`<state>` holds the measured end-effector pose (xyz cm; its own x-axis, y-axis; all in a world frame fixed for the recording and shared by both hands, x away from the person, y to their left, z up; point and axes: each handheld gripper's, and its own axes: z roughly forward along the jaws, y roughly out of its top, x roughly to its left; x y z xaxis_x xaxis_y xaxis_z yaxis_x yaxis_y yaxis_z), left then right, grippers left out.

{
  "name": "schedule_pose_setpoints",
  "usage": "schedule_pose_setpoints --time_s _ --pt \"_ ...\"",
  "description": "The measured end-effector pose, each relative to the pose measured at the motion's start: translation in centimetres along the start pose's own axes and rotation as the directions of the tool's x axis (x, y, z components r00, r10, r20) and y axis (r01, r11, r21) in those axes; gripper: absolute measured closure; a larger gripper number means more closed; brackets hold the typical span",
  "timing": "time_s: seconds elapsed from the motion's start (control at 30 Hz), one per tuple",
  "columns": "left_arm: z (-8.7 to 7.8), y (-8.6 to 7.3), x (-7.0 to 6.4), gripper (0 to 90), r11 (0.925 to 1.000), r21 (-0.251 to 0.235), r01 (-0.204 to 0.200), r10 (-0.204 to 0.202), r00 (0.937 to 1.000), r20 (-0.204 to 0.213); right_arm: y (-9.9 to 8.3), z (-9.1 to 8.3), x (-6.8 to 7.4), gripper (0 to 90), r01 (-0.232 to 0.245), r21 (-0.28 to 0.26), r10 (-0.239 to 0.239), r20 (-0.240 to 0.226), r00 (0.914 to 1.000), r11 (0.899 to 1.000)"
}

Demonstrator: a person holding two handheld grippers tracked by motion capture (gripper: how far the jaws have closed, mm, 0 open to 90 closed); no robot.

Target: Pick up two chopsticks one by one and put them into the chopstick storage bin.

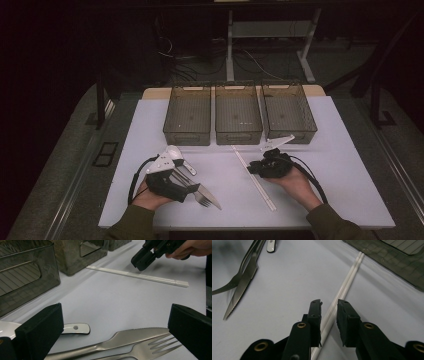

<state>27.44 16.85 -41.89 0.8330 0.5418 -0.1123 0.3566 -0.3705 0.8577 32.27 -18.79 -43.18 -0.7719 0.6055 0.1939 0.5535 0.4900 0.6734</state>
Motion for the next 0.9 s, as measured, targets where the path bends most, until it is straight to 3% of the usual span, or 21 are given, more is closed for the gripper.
schedule_pose_setpoints --time_s 0.9 --pt "0.0 0.0 0.0 0.0 1.0000 0.002 -0.001 0.001 1.0000 -0.005 -2.7 -1.3 1.5 80.0 0.006 0.113 -0.005 -0.008 1.0000 0.994"
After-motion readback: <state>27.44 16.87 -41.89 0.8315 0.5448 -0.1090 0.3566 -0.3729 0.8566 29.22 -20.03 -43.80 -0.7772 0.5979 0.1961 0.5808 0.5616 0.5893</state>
